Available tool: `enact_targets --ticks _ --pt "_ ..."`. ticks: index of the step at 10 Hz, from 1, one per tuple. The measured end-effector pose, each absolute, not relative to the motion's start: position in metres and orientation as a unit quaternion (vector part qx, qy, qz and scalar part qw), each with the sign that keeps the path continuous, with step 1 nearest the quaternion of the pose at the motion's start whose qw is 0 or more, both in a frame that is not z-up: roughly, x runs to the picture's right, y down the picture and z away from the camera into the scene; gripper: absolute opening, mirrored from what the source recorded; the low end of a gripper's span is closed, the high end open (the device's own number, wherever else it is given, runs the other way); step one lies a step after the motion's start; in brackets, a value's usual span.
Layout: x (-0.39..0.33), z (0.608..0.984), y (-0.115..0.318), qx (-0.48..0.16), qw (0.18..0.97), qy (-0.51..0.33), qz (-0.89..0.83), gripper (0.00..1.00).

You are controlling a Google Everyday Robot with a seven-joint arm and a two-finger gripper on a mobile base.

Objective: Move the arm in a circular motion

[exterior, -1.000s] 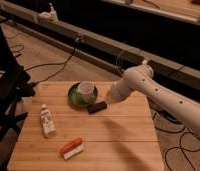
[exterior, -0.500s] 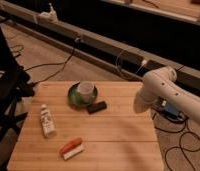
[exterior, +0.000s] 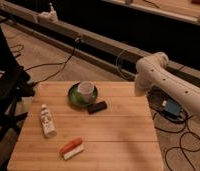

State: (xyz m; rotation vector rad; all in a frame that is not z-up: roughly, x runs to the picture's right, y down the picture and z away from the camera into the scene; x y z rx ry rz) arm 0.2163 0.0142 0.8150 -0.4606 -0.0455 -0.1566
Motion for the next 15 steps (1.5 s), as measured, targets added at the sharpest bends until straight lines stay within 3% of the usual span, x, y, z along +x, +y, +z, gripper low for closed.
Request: enact_targets --ticks 4,8,12,15 --pt "0.118 0.811 0.006 -0.202 0.964 -0.105 -0.137 0.00" --pt "0.067 0.762 0.074 -0.231 0.934 -0.181 -0.205 0.00" --pt "0.150 0.746 0.131 -0.303 0.930 -0.115 -0.172 0.00" --pt "0.249 0.765 0.111 -0.316 0.942 0.000 -0.110 0.00"
